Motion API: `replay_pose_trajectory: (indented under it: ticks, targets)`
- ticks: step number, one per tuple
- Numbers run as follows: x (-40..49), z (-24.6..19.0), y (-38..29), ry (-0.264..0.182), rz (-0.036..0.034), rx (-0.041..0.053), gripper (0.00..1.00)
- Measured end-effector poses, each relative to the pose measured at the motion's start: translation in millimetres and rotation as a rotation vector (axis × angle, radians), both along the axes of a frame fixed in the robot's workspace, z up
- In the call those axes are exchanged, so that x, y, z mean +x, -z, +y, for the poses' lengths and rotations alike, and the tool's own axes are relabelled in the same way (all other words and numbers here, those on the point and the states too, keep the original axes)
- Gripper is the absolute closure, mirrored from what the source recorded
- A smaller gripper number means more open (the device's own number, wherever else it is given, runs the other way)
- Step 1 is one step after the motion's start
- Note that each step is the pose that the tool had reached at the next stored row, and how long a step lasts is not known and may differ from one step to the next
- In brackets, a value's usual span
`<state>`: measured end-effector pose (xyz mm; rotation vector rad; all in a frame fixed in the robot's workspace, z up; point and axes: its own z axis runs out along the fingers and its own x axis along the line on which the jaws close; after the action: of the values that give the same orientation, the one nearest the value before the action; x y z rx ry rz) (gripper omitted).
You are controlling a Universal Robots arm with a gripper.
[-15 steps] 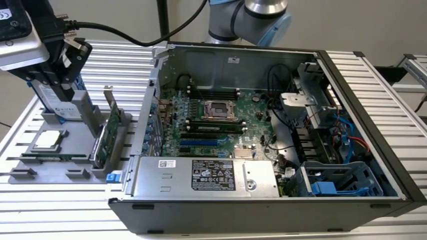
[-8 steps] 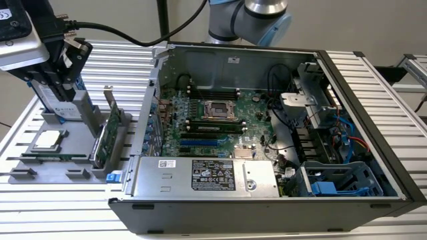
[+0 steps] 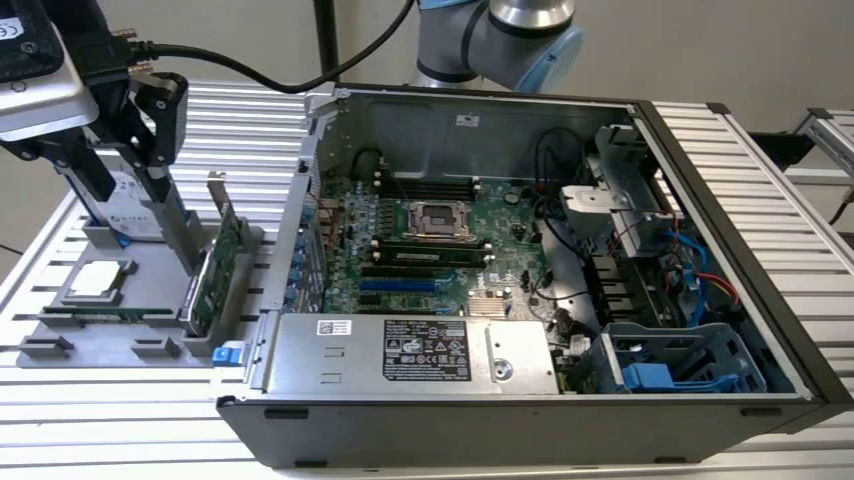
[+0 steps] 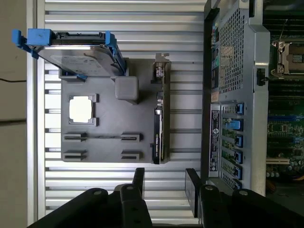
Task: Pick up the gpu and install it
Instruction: 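Pick up the gpu and move the gpu toward the slot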
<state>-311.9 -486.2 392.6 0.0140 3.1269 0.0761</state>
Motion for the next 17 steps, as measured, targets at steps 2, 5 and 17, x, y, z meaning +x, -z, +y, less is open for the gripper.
replay_pose_trajectory:
  ticks: [2,5,17]
  targets:
    - [0.0,0.0,0.0,0.000,0.0002,0.0000,0.00]
    - [0.0,0.0,0.0,0.000,0.0006,0.0000,0.00]
    - [0.0,0.0,9.7,0.000,0.0008,0.0000,0.00]
